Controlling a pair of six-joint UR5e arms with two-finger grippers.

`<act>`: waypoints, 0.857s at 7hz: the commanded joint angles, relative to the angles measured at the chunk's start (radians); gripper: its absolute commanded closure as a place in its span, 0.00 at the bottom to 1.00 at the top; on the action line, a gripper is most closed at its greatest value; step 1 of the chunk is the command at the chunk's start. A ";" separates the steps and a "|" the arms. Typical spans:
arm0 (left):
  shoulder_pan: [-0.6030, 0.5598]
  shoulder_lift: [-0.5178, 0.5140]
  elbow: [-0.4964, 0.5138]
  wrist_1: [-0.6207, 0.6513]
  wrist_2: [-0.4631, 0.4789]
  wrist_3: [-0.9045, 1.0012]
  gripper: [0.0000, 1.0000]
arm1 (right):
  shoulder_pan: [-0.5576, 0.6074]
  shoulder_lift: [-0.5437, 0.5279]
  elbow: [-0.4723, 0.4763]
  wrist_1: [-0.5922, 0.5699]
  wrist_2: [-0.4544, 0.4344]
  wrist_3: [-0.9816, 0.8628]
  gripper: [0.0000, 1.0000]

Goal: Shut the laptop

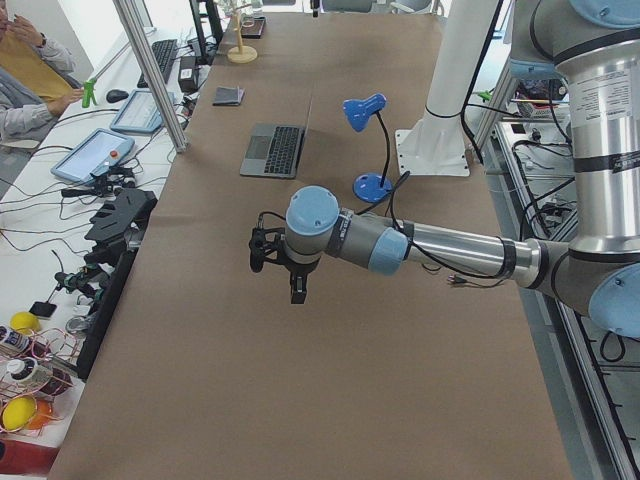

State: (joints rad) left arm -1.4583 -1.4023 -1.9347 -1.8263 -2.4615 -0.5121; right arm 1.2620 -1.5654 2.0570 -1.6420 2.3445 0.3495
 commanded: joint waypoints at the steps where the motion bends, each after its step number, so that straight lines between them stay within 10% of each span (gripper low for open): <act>1: 0.241 -0.091 -0.087 -0.077 0.108 -0.396 0.09 | -0.246 0.037 0.092 0.157 -0.109 0.460 0.00; 2: 0.337 -0.156 -0.102 -0.076 0.137 -0.548 0.18 | -0.359 0.107 0.107 0.156 -0.169 0.650 0.08; 4: 0.487 -0.266 -0.101 -0.071 0.156 -0.760 1.00 | -0.563 0.240 0.112 0.145 -0.273 0.953 0.82; 6: 0.594 -0.340 -0.102 -0.070 0.183 -0.825 1.00 | -0.682 0.297 0.103 0.145 -0.356 0.976 1.00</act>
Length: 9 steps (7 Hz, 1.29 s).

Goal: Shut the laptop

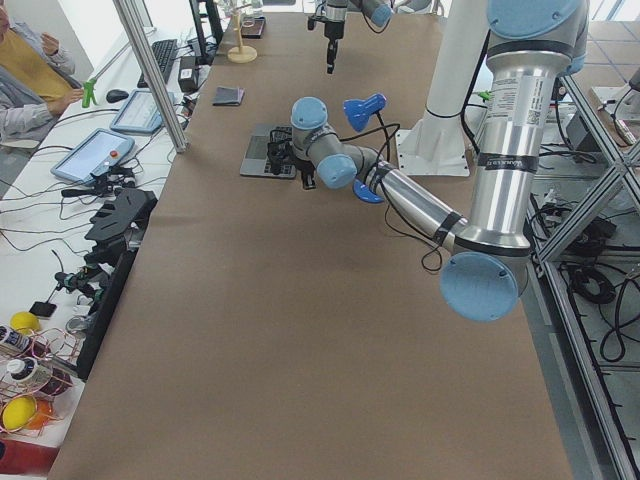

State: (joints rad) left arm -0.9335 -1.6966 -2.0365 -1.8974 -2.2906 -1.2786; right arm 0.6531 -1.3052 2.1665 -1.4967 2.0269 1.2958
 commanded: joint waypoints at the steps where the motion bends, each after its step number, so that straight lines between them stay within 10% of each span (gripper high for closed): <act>1: 0.129 -0.081 -0.001 0.001 0.025 -0.098 1.00 | -0.094 0.050 -0.016 0.000 -0.056 0.030 1.00; 9: 0.291 -0.382 0.098 0.248 0.272 -0.137 1.00 | -0.105 0.190 -0.137 0.001 -0.131 0.030 1.00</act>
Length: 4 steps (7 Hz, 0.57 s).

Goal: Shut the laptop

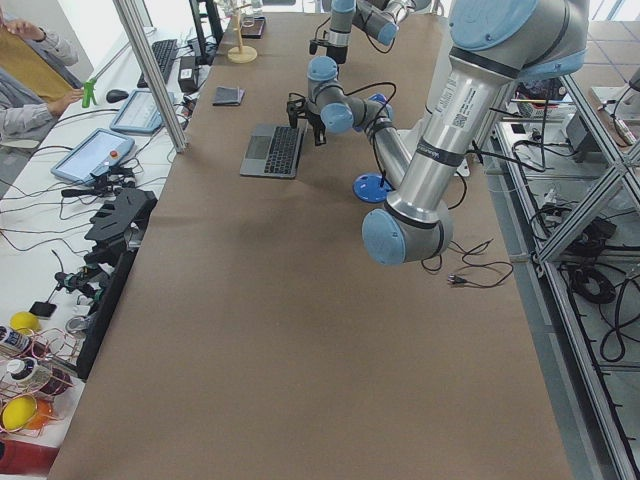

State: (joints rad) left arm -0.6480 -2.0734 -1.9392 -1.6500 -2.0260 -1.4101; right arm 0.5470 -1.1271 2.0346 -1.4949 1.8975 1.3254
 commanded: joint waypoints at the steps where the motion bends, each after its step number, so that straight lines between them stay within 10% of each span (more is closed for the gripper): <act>1: 0.004 -0.020 0.005 0.000 0.007 -0.006 1.00 | 0.017 0.023 -0.011 -0.001 -0.002 -0.002 1.00; 4: 0.004 -0.051 0.006 -0.007 0.096 -0.003 1.00 | 0.031 0.076 -0.062 0.001 -0.034 0.000 1.00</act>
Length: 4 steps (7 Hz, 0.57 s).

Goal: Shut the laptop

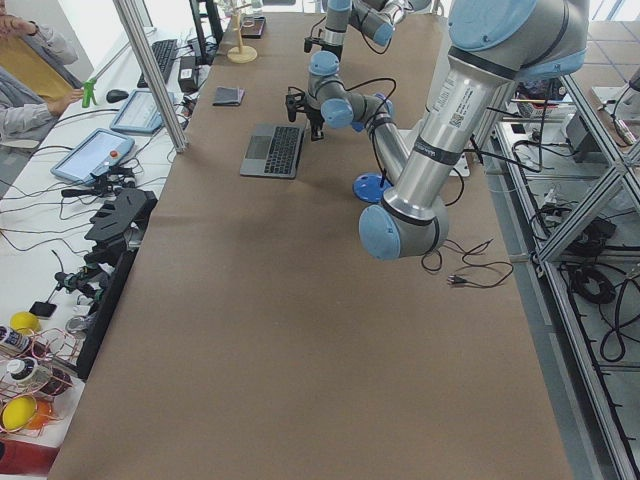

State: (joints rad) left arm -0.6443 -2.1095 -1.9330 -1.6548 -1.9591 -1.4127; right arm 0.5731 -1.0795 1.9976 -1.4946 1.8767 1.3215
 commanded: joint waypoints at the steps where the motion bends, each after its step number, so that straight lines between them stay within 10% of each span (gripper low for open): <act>1: 0.000 -0.020 0.005 -0.035 0.081 0.000 1.00 | 0.014 0.032 -0.029 0.007 -0.014 0.004 1.00; 4: -0.005 -0.032 0.042 -0.095 0.152 0.001 1.00 | 0.057 0.105 -0.104 0.010 -0.014 0.004 1.00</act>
State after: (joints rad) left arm -0.6453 -2.1355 -1.9019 -1.7337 -1.8397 -1.4131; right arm 0.6107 -1.0133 1.9325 -1.4861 1.8625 1.3243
